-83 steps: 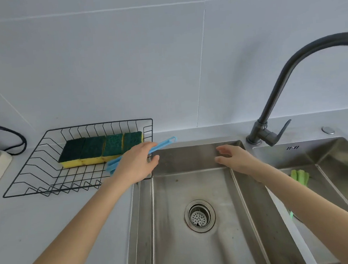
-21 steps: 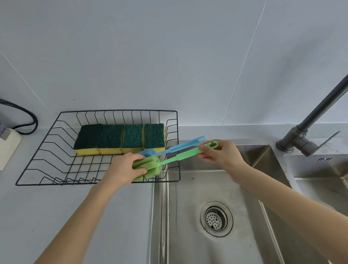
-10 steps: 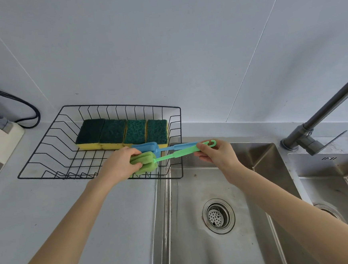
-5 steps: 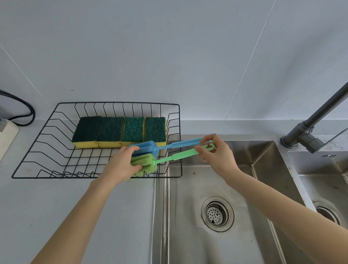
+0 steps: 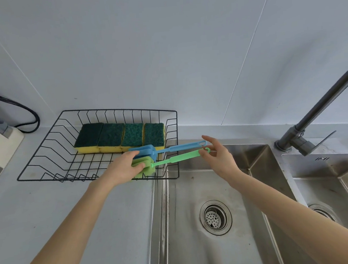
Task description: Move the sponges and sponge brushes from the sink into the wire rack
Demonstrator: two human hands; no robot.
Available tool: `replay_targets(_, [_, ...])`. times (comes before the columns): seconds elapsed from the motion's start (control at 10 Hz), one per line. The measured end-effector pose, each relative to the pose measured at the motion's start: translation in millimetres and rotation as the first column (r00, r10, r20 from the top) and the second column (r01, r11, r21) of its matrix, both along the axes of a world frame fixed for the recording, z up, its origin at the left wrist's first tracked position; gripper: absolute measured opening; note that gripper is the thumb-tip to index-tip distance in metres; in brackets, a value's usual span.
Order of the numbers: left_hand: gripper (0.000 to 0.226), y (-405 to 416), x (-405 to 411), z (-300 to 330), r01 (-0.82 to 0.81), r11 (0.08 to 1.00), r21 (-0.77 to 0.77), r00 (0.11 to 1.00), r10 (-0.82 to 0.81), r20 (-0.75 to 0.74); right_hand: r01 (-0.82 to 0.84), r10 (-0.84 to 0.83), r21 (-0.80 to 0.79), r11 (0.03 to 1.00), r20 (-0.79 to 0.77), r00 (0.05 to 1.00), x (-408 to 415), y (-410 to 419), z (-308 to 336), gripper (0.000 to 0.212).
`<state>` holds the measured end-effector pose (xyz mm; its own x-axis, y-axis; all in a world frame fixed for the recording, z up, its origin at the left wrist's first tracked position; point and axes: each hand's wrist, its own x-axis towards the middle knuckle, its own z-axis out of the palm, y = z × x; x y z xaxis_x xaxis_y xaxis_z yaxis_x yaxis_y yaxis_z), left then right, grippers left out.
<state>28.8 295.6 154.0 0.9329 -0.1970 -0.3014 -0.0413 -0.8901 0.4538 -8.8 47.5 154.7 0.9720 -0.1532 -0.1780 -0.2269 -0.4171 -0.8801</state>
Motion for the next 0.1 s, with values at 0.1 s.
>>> replay_targets(0.1, [0.056, -2.9, -0.7, 5.8, -0.018, 1.0, -0.003, 1.0, 0.018, 0.023, 0.014, -0.014, -0.011, 1.0, -0.006, 1.0, -2.2, -2.4, 6.1, 0.048])
